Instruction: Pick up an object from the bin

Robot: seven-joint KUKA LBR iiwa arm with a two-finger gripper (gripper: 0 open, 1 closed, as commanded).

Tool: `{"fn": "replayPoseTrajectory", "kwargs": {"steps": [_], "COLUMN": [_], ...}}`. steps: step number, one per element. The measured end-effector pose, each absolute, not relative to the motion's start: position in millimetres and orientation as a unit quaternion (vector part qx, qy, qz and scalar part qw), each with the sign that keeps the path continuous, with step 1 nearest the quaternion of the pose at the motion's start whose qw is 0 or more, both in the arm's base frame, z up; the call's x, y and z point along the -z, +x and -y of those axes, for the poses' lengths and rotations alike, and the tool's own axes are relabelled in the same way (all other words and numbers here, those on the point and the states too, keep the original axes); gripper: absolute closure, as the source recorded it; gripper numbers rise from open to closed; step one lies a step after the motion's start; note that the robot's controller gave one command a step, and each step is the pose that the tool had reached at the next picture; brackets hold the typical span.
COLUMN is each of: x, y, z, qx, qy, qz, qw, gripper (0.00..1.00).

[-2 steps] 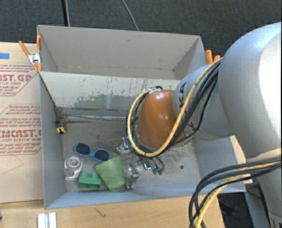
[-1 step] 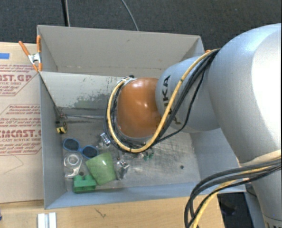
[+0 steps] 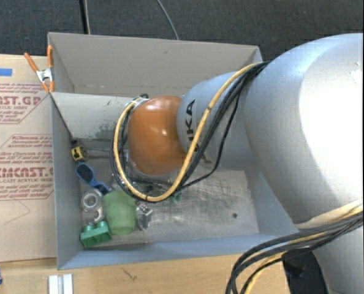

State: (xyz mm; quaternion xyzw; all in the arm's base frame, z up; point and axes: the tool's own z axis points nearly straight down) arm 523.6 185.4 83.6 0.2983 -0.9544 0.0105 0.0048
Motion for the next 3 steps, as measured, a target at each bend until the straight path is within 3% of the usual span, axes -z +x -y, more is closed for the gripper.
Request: {"fn": "replayPoseTrajectory", "kwargs": {"steps": [1, 2, 3], "x": [-83.3, -184.8, -187.1], "y": [524.2, 537.8, 580.2], "z": [-182.8, -177.0, -179.3], "qx": [-0.011, 0.000, 0.000], "qy": [0.295, 0.294, 0.381], "qz": [0.955, 0.956, 0.925], "qw": [0.004, -0.005, -0.002], "gripper": [1.00, 1.00, 1.00]}}
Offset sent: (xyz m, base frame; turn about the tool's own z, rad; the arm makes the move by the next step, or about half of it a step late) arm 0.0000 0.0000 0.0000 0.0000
